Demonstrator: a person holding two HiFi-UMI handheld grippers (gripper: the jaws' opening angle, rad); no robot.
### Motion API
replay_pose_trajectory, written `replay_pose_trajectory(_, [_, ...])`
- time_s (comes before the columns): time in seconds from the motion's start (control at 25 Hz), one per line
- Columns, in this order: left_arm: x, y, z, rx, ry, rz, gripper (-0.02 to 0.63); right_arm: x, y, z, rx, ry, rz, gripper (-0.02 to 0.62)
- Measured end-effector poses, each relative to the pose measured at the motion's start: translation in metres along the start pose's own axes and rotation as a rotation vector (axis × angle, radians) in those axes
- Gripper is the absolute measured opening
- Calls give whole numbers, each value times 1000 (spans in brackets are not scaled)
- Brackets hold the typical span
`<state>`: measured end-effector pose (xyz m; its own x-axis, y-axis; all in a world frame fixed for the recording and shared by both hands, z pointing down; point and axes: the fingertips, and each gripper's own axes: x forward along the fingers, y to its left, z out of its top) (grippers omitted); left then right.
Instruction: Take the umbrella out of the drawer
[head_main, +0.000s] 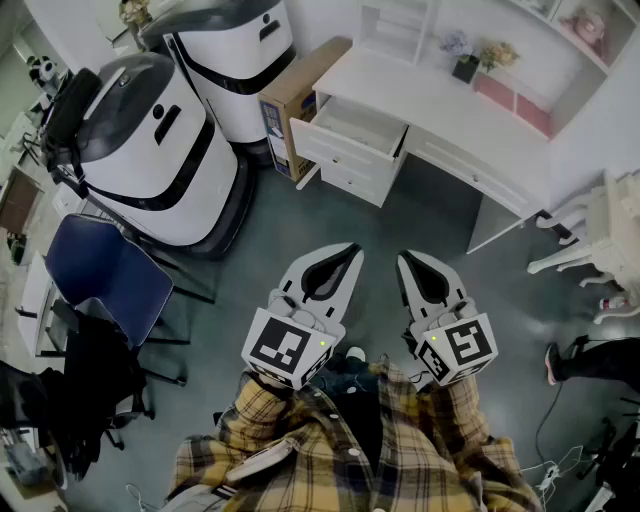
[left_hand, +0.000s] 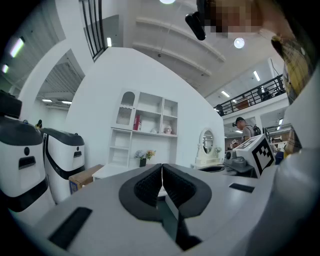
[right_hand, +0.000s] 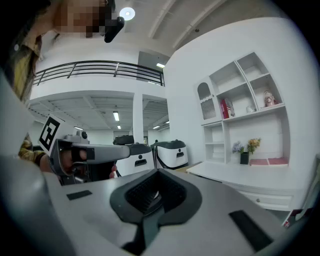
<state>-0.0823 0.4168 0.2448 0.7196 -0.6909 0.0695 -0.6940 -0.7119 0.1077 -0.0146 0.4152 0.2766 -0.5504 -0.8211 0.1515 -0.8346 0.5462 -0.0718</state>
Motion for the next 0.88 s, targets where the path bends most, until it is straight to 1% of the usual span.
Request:
replay_pose_trajectory(0.2, [-5,7,-5,2,9,46,25,-13,-15,0,3,-7,-32,17])
replay_pose_trajectory(0.36, [-7,7,-7,1,8,73,25,-22,-23,-2,3,-8,-41,17])
replay_pose_trajectory(0.6, [-4,-4,-4,5,-2,89,25,-35,-32,1,9,-29,-41,17])
replay_pose_trajectory(0.88, [-4,-21,-5,18,-7,109,25,-50,-36,-1,4,-41,-15,17])
